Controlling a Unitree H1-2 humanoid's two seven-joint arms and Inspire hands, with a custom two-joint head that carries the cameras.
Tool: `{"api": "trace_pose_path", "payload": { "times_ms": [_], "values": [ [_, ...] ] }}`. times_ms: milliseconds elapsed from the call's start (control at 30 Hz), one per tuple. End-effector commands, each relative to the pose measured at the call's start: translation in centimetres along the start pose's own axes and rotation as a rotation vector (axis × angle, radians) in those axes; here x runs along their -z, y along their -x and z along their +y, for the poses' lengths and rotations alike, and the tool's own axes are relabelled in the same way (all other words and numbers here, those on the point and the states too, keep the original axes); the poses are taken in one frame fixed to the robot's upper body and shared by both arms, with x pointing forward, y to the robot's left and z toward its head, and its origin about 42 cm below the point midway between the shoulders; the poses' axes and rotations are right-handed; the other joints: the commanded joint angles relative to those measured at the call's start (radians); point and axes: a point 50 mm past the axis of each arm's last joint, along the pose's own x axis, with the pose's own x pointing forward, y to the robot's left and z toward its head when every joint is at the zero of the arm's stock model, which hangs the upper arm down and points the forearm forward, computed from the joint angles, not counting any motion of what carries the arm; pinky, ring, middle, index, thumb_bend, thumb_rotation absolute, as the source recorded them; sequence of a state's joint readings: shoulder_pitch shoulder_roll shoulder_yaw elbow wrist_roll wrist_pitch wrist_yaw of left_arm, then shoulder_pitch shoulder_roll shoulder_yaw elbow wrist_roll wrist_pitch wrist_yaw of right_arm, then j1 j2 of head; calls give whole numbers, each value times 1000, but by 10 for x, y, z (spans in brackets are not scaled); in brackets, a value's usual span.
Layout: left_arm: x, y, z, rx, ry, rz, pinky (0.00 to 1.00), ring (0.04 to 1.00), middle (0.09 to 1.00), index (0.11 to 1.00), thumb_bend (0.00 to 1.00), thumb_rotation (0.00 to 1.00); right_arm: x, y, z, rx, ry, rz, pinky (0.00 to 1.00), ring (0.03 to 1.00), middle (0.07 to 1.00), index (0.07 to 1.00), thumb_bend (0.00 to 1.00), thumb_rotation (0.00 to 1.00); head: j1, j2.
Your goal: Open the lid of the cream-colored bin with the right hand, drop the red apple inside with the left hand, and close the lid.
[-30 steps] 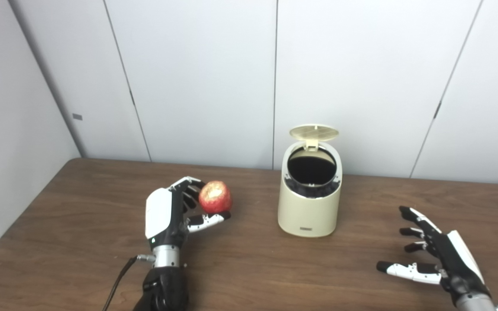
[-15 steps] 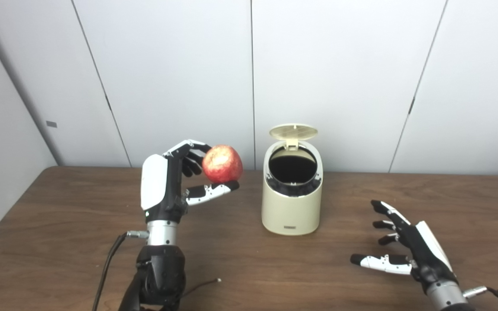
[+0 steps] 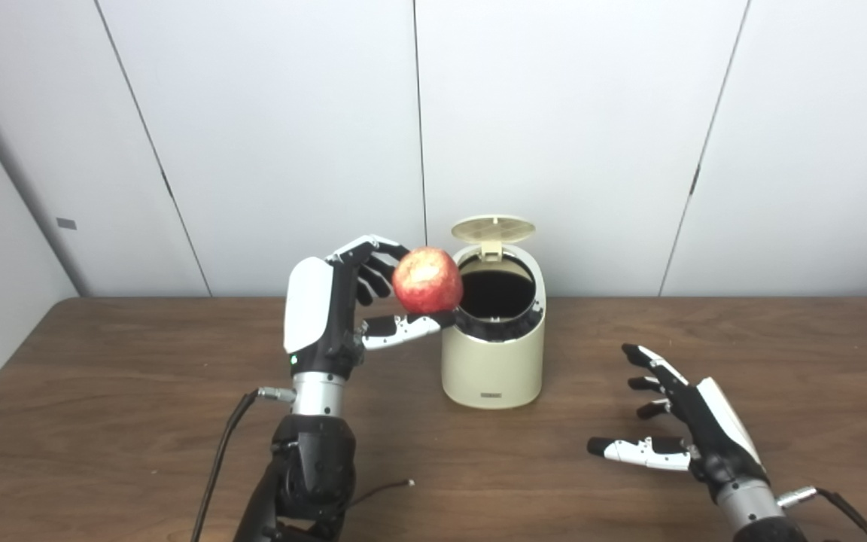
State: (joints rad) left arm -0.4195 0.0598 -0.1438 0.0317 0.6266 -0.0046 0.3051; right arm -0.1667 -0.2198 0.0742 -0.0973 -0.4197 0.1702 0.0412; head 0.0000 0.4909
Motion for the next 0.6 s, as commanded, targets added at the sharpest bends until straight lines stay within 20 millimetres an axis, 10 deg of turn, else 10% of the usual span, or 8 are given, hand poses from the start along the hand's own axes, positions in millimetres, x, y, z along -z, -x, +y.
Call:
{"api": "trace_pose_path", "payload": {
  "times_ms": [0,567],
  "values": [
    [-21,-20,3,-43,20,-94,303,386,453,509,523,0,-13,-10,-7,27,4,-54,660,807,897,886,835,293,1,1],
    [-37,-27,-31,-2,64,-118,309,400,467,497,524,0,-15,-11,-7,40,5,-58,665,799,891,883,842,292,-14,1]
  ]
}}
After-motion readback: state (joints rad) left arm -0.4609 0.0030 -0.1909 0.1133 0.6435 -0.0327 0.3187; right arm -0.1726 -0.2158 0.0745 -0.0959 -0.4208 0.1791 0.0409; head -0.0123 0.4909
